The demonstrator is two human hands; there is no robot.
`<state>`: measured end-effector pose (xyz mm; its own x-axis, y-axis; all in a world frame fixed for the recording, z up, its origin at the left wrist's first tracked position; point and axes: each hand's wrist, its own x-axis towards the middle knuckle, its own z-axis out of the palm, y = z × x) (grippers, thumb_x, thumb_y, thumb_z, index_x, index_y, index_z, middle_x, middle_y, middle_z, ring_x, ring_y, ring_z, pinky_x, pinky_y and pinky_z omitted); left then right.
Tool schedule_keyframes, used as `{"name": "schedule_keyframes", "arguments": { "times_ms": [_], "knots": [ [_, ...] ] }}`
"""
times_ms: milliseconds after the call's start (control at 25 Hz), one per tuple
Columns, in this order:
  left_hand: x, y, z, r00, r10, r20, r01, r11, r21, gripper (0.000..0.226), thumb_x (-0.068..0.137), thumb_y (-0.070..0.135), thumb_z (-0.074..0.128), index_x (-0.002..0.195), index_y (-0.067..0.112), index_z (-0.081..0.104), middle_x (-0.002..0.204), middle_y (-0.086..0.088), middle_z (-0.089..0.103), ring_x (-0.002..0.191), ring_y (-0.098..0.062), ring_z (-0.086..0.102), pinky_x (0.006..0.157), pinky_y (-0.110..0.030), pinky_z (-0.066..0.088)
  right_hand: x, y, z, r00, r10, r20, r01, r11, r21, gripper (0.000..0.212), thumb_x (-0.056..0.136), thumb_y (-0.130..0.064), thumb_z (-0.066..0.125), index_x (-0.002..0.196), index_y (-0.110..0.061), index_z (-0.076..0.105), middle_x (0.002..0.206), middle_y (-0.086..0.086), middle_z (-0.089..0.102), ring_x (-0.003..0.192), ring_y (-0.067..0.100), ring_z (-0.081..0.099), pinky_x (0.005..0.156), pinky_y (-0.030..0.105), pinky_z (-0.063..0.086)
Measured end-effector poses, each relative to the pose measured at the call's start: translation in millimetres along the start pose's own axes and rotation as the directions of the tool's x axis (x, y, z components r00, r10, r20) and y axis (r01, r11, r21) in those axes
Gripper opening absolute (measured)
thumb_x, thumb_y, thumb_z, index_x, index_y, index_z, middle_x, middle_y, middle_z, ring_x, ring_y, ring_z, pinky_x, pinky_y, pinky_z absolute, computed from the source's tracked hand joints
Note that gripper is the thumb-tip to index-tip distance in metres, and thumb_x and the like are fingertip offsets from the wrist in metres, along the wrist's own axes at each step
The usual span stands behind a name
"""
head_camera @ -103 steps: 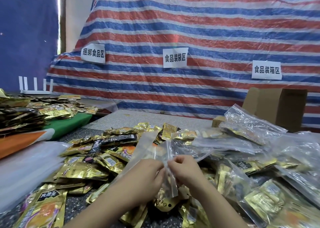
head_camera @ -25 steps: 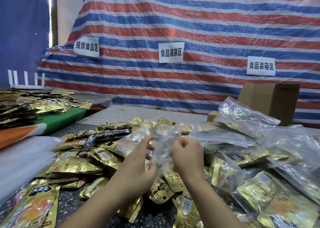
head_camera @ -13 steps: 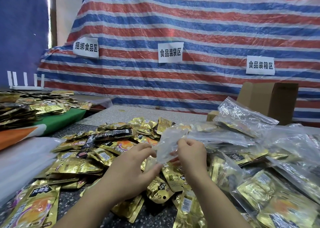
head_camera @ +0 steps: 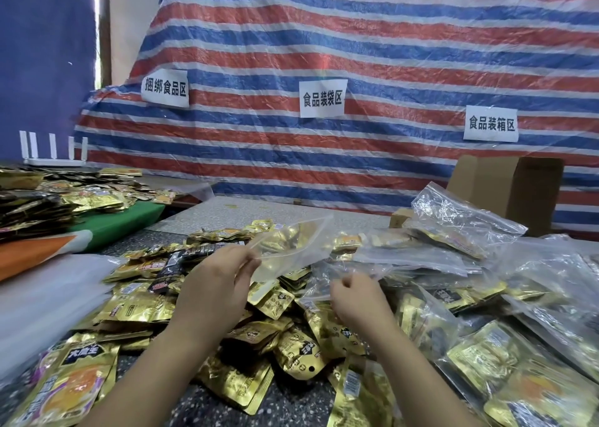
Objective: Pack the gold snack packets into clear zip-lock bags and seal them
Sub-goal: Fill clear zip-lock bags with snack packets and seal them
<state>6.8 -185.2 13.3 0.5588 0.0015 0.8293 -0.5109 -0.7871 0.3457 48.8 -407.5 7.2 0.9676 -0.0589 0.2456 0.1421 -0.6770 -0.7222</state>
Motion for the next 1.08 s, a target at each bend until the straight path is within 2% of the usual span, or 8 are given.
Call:
{"name": "schedule_keyframes", "arguments": {
  "times_ms": [160, 280, 400, 480, 680, 800, 960, 1080],
  "knots": [
    [1.3, -1.6, -1.6, 0.999, 0.015, -0.045, -0.016, 1.000, -0.013, 0.006, 0.093, 0.008, 0.064, 0.096, 0.009, 0.069, 0.087, 0.003, 0.067, 0.074, -0.015, 0.061, 0.064, -0.024, 0.045, -6.3, 4.4, 5.9, 0.992, -0.046, 0.114, 0.090, 0.904, -0.418, 0.031, 0.091, -0.049, 0.052, 0.083, -0.020, 0.057, 0.080, -0.003, 0.064, 0.070, 0.016, 0.060, 0.064, 0.033, 0.051],
    [2.5, -0.6, -1.3, 0.998, 0.020, -0.056, -0.023, 0.998, -0.050, 0.007, 0.092, 0.005, 0.063, 0.095, 0.006, 0.069, 0.087, 0.001, 0.066, 0.076, -0.014, 0.060, 0.069, -0.019, 0.043, -7.4, 6.9, 11.4, 0.987, -0.017, 0.157, 0.101, 0.831, -0.547, 0.061, 0.079, -0.076, 0.054, 0.108, -0.022, 0.056, 0.106, -0.003, 0.062, 0.095, 0.019, 0.061, 0.078, 0.036, 0.052],
    [1.8, 0.7, 0.5, 0.999, 0.036, -0.025, -0.038, 0.996, -0.080, 0.007, 0.092, 0.003, 0.062, 0.093, 0.007, 0.068, 0.085, 0.001, 0.064, 0.078, -0.015, 0.060, 0.072, -0.021, 0.045, -7.4, 7.5, 18.7, 0.982, 0.022, 0.189, 0.100, 0.782, -0.615, 0.085, 0.073, -0.085, 0.052, 0.128, -0.019, 0.049, 0.124, 0.000, 0.058, 0.111, 0.023, 0.058, 0.084, 0.037, 0.050],
    [1.3, 0.3, 0.8, 0.999, 0.045, -0.006, -0.045, 0.994, -0.098, 0.007, 0.093, 0.003, 0.062, 0.092, 0.008, 0.067, 0.085, 0.003, 0.063, 0.078, -0.013, 0.058, 0.074, -0.012, 0.042, -6.6, 6.8, 20.1, 0.980, 0.039, 0.195, 0.085, 0.805, -0.587, 0.082, 0.075, -0.081, 0.054, 0.127, -0.019, 0.049, 0.124, 0.000, 0.059, 0.108, 0.022, 0.058, 0.082, 0.036, 0.050],
    [-0.8, 1.4, 1.6, 0.998, 0.047, 0.029, -0.044, 0.993, -0.110, 0.007, 0.093, 0.005, 0.062, 0.092, 0.009, 0.067, 0.084, 0.003, 0.063, 0.077, -0.011, 0.057, 0.074, -0.010, 0.041, -4.9, 3.9, 16.4, 0.976, 0.015, 0.217, 0.108, 0.833, -0.542, 0.038, 0.090, -0.052, 0.051, 0.107, -0.018, 0.049, 0.104, 0.001, 0.057, 0.093, 0.023, 0.058, 0.078, 0.035, 0.052],
    [-1.6, 1.8, 2.6, 0.998, 0.054, 0.037, -0.049, 0.992, -0.117, 0.007, 0.094, 0.005, 0.061, 0.092, 0.009, 0.067, 0.084, 0.003, 0.062, 0.077, -0.011, 0.057, 0.073, -0.014, 0.042, -7.5, 2.1, 19.7, 0.980, -0.005, 0.200, 0.128, 0.783, -0.608, 0.037, 0.092, -0.051, 0.046, 0.110, -0.018, 0.046, 0.109, 0.003, 0.059, 0.090, 0.024, 0.055, 0.070, 0.034, 0.043],
    [-1.6, 2.3, 2.4, 0.997, 0.064, 0.038, -0.059, 0.992, -0.111, 0.008, 0.094, 0.002, 0.061, 0.094, 0.008, 0.067, 0.086, 0.002, 0.063, 0.079, -0.011, 0.056, 0.075, -0.011, 0.040, -7.7, 4.7, 17.1, 0.979, -0.033, 0.203, 0.160, 0.738, -0.656, 0.036, 0.093, -0.044, 0.060, 0.115, -0.017, 0.051, 0.116, 0.003, 0.061, 0.102, 0.025, 0.060, 0.073, 0.032, 0.043],
    [0.2, 0.8, 1.1, 0.996, 0.077, 0.054, -0.072, 0.994, -0.088, 0.010, 0.093, 0.001, 0.060, 0.095, 0.007, 0.068, 0.088, 0.001, 0.063, 0.079, -0.012, 0.056, 0.075, -0.010, 0.041, -8.7, 0.7, 7.4, 0.976, -0.082, 0.203, 0.198, 0.728, -0.657, 0.019, 0.090, -0.035, 0.057, 0.099, -0.019, 0.051, 0.098, 0.000, 0.059, 0.087, 0.023, 0.058, 0.069, 0.032, 0.043]
  ]
}}
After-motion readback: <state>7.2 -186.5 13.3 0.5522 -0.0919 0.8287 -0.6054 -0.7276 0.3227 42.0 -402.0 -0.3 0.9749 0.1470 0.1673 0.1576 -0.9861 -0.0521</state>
